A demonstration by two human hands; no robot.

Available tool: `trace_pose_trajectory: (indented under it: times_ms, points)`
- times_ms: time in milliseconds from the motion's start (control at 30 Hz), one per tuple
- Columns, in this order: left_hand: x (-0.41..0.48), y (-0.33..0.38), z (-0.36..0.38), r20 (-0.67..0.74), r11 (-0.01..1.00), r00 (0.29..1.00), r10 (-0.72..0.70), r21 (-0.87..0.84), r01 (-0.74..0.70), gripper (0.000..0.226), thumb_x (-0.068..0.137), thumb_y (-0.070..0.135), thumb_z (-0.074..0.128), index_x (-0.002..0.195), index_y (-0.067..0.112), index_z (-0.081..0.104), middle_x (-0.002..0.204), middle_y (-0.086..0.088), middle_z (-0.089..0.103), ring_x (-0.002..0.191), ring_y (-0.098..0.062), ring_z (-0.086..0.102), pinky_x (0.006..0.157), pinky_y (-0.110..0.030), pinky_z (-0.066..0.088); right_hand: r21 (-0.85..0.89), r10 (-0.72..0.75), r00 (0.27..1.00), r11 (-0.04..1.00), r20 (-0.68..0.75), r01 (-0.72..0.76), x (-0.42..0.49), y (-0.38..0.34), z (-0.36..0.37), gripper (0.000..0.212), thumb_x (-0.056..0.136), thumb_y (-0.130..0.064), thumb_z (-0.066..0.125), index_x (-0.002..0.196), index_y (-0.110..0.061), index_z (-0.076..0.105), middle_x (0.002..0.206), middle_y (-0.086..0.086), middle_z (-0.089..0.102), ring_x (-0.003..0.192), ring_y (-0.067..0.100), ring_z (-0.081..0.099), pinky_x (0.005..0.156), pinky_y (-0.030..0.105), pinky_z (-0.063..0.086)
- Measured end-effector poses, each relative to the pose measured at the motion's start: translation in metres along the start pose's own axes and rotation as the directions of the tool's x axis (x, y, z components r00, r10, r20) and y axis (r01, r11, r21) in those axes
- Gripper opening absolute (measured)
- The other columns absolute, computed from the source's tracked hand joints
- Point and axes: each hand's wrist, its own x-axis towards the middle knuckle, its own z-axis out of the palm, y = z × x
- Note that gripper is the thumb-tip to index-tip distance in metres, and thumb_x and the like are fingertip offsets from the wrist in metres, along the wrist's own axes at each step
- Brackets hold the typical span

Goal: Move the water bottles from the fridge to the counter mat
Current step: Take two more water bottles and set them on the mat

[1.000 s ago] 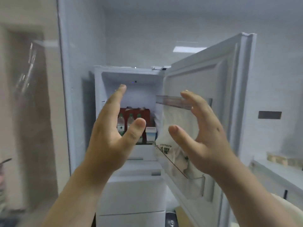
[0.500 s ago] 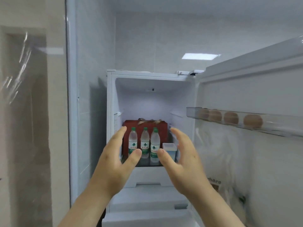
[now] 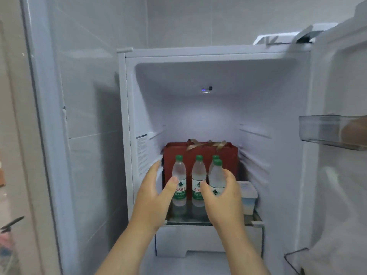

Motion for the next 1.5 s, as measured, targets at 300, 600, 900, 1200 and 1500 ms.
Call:
trace_pose_trajectory:
  times_ms: [300, 600, 900, 1200, 1500]
  points:
    - [0.113, -0.122, 0.062, -0.033, 0.973, 0.98, -0.196, 0.118, 0.199, 0.091, 0.072, 0.067, 0.061, 0.149, 0.034, 0.027, 0.156, 0.007, 0.036, 0.14, -0.017, 0.037, 0.11, -0.049, 0.037, -0.243, 0.169, 0.982, 0.952, -0.081, -0.184, 0.11, 0.082, 0.053, 0.099, 0.075, -0.05, 0.075, 0.152, -0.018, 0.023, 0.154, 0.006, 0.041, 0.139, 0.026, 0.041, 0.111, 0.048, 0.041]
    - [0.169, -0.199, 0.112, -0.107, 0.881, 0.887, -0.449, 0.112, 0.459, 0.11, 0.065, 0.048, 0.082, 0.151, 0.018, 0.02, 0.155, -0.009, 0.035, 0.138, -0.033, 0.038, 0.107, -0.05, 0.037, -0.237, 0.273, 0.962, 0.934, -0.014, -0.269, 0.163, 0.131, 0.083, 0.1, 0.065, -0.053, 0.079, 0.146, -0.024, 0.028, 0.137, 0.001, 0.056, 0.123, 0.023, 0.055, 0.099, 0.039, 0.048]
    - [0.165, -0.244, 0.123, -0.183, 0.854, 0.863, -0.47, 0.153, 0.498, 0.05, 0.065, 0.019, 0.085, 0.097, 0.02, 0.046, 0.089, -0.003, 0.061, 0.076, -0.028, 0.056, 0.069, -0.036, 0.047, -0.166, 0.374, 0.927, 0.914, -0.003, -0.37, 0.155, 0.166, 0.083, 0.058, 0.064, -0.028, 0.087, 0.107, -0.027, 0.047, 0.093, -0.013, 0.062, 0.087, 0.013, 0.06, 0.074, 0.029, 0.046]
    - [0.143, -0.21, 0.107, -0.145, 0.916, 0.919, -0.366, 0.118, 0.384, 0.047, 0.064, 0.03, 0.082, 0.1, 0.031, 0.052, 0.076, 0.016, 0.057, 0.077, -0.025, 0.061, 0.068, -0.037, 0.052, -0.175, 0.278, 0.958, 0.943, -0.065, -0.285, 0.13, 0.151, 0.075, 0.045, 0.063, -0.033, 0.086, 0.098, -0.031, 0.057, 0.087, -0.017, 0.066, 0.087, 0.009, 0.066, 0.069, 0.023, 0.051]
    - [0.108, -0.087, 0.047, 0.013, 0.997, 0.997, -0.072, 0.001, 0.072, 0.041, 0.056, 0.04, 0.087, 0.083, 0.045, 0.056, 0.084, 0.019, 0.065, 0.082, -0.014, 0.065, 0.065, -0.037, 0.054, -0.123, 0.141, 0.973, 0.979, -0.184, -0.165, 0.063, 0.041, 0.008, 0.044, 0.06, -0.046, 0.085, 0.096, -0.037, 0.062, 0.087, -0.018, 0.073, 0.08, 0.001, 0.069, 0.068, 0.026, 0.059]
